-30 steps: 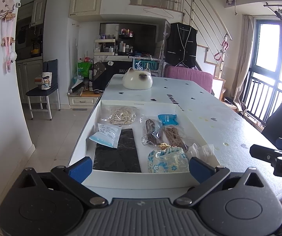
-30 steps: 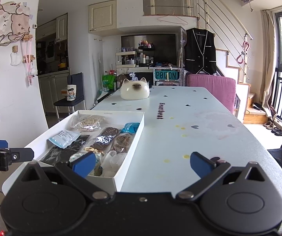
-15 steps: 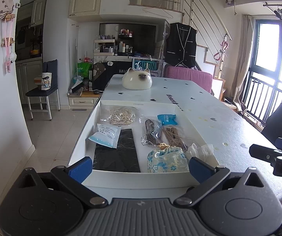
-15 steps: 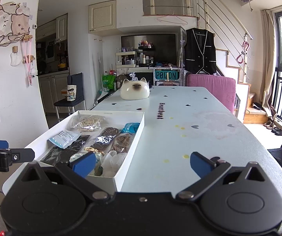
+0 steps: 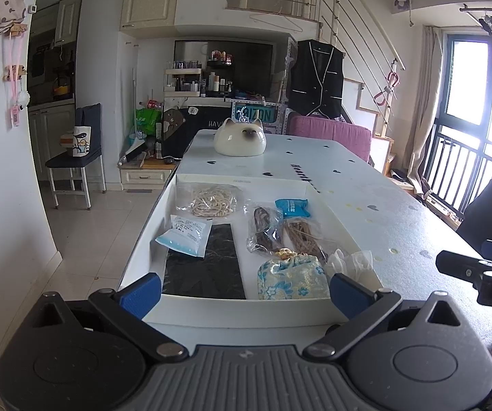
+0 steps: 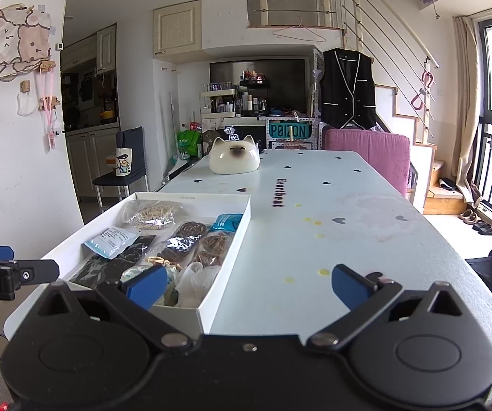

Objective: Organize soft objects

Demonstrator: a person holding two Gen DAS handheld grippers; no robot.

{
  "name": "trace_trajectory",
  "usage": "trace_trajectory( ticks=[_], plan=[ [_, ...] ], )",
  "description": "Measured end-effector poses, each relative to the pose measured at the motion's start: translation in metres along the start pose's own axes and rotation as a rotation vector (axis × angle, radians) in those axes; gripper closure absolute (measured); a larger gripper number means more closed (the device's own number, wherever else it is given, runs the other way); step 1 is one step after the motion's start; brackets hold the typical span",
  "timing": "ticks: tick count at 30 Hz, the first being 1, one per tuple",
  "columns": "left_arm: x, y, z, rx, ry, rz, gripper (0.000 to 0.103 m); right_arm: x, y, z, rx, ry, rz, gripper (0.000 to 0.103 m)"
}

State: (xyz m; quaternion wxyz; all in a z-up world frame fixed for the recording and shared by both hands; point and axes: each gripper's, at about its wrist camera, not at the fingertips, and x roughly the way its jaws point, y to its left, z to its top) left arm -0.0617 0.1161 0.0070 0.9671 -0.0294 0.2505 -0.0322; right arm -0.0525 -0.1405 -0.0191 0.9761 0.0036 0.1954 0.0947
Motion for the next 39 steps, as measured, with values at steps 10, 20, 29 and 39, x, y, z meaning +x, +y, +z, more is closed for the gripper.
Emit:
trace_trajectory(
  ticks=[10,20,29,39],
  plan=[
    [0.0001,-0.0005,-0.0005,0.001,0.0,-0.001,0.0,-0.0007,-0.0014,-0.0006,0.002,-0.001,-0.001,0.0],
    [0.0002,-0.0007,-0.0007,0.001,-0.001,-0.001,0.0,-0.0005,-0.0013,-0.0007,0.002,-0.001,-0.001,0.0],
    [0.0003,-0.0017,-0.0009,0.002,0.0,-0.002,0.0,-0.0005,-0.0013,-0.0008,0.002,-0.001,-0.001,0.0],
    [-0.0008,-0.0036,-0.0011,-0.007,-0.006,0.004,0.0,-0.0007,-0.0023,-0.0003,0.002,0.0,-0.002,0.0]
  ],
)
